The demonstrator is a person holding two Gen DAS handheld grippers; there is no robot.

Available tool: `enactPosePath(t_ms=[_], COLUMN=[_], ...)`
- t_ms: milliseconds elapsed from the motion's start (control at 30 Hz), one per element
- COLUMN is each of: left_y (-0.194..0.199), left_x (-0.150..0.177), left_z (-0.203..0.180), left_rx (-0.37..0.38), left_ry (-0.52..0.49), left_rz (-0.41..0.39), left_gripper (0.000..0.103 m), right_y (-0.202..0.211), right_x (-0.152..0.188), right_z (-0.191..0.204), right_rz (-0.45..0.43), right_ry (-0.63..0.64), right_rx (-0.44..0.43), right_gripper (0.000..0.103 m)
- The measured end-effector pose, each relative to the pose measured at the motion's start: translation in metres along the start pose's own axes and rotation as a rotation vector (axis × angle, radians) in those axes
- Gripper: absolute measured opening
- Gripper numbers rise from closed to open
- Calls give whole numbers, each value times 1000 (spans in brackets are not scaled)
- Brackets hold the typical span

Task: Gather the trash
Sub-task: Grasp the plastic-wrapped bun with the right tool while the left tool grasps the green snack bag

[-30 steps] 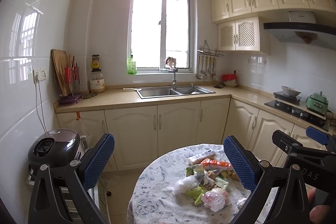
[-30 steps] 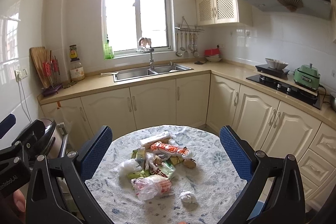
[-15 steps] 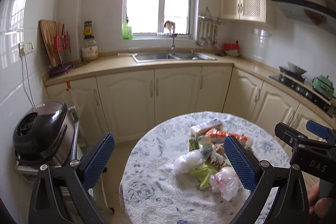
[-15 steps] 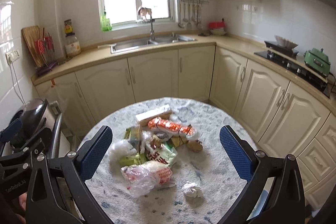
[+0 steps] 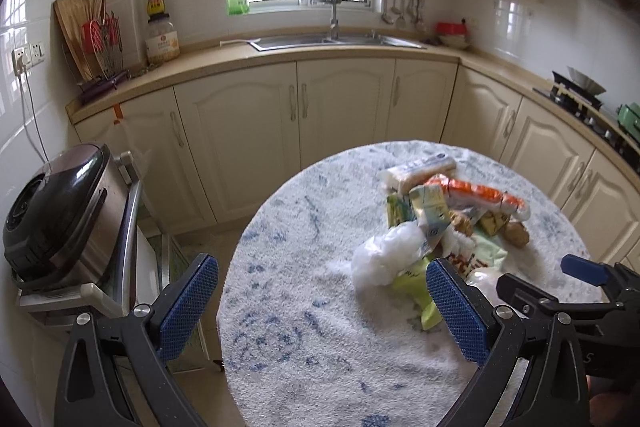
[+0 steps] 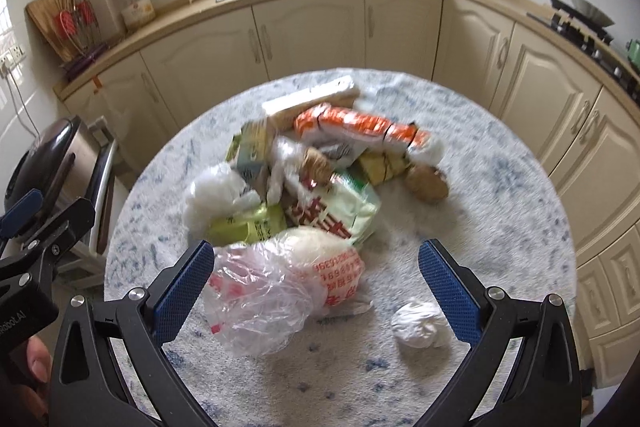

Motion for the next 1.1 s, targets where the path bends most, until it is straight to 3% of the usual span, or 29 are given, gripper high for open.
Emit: enactPosePath(t_ms=[300,500,633,1100], left_y=[-39,-50,-52,-71], left_x=[21,27,32,43], left_z=[1,-2,-8,-59], left_rx=[1,4,7,85], left_ry=[-9,-22,-35,-76], left_rz=[69,93,105,182], left_gripper=[102,102,102,102], right_y=[-41,-59,-54,-15], right_x=[22,33,33,30], right_z=[0,1,-9,-51], right_rz=[103,146,127,27], right_ry=[-7,-20,-64,-20], right_rx=[-30,-99,-135,-19], right_gripper=[103,84,74,72])
Point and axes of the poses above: each gripper's, at about its wrist camera, not at the fingertips, and y roughly against the way its jaws point, z to its left, x to its underside, the point moved 2 cm from there along -y, roughly the way its jaws point, and after that the axes turned 12 degrees about -z, right-handed, at the moved point
